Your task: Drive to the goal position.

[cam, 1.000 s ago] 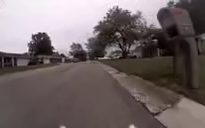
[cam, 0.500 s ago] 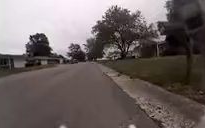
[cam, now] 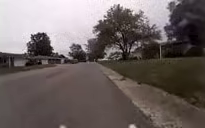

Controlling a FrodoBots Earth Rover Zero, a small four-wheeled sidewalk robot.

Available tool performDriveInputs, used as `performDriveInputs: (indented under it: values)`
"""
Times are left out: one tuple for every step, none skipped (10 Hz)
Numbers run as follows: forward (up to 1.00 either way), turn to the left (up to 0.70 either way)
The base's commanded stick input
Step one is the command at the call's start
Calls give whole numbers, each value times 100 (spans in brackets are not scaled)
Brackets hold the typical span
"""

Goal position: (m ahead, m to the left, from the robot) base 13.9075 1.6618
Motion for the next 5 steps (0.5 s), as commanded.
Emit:
performDriveInputs:
  values:
    - [100,37]
    - [100,18]
    - [100,10]
    - [100,1]
    - [100,0]
